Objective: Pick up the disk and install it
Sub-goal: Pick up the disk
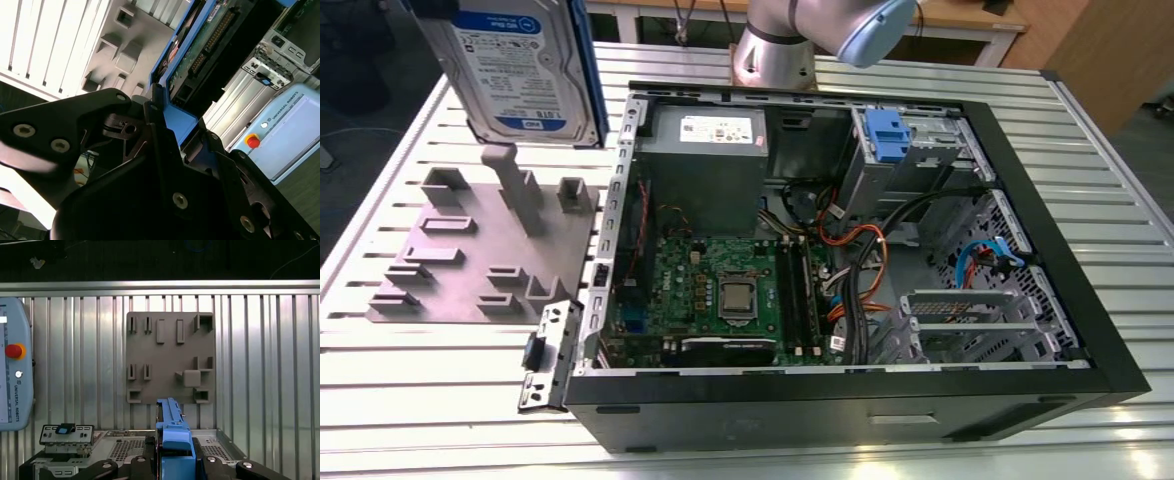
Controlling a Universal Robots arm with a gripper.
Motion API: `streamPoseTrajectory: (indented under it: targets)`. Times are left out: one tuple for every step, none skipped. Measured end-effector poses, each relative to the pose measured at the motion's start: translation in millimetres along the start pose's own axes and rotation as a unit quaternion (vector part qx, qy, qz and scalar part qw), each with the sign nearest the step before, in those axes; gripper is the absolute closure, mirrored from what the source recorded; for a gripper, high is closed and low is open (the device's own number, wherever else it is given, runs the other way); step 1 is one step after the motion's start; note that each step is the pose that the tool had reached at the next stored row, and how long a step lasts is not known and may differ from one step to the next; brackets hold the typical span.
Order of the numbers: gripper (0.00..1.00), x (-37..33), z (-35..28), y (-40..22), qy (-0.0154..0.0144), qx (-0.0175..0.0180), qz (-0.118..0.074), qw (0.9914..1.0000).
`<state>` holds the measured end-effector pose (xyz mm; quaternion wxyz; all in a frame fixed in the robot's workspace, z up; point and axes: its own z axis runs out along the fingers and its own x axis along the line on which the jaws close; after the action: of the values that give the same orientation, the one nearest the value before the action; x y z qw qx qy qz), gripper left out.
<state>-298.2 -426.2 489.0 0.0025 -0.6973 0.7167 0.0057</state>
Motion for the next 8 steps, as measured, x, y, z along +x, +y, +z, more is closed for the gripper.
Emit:
streamPoseTrajectory:
  targets:
    - [0.64,0.2,0.0,-0.4,0.0000,0.0000,0.000,1.00000]
    - [0.64,0.5,0.1,-0.8,0.0000,0.0000,0.000,1.00000]
    - [0.64,0.8,0.1,-1.3,0.0000,0.0000,0.000,1.00000]
    - [0.64,1.1,0.1,-1.7,0.0000,0.0000,0.000,1.00000]
    - [0.64,1.3,0.2,-2.1,0.0000,0.0000,0.000,1.00000]
    - [0.64,1.6,0.2,-2.5,0.0000,0.0000,0.000,1.00000]
    - [0.64,1.9,0.3,-2.9,0.0000,0.0000,0.000,1.00000]
    - [0.64,2.1,0.3,-3.4,0.0000,0.0000,0.000,1.00000]
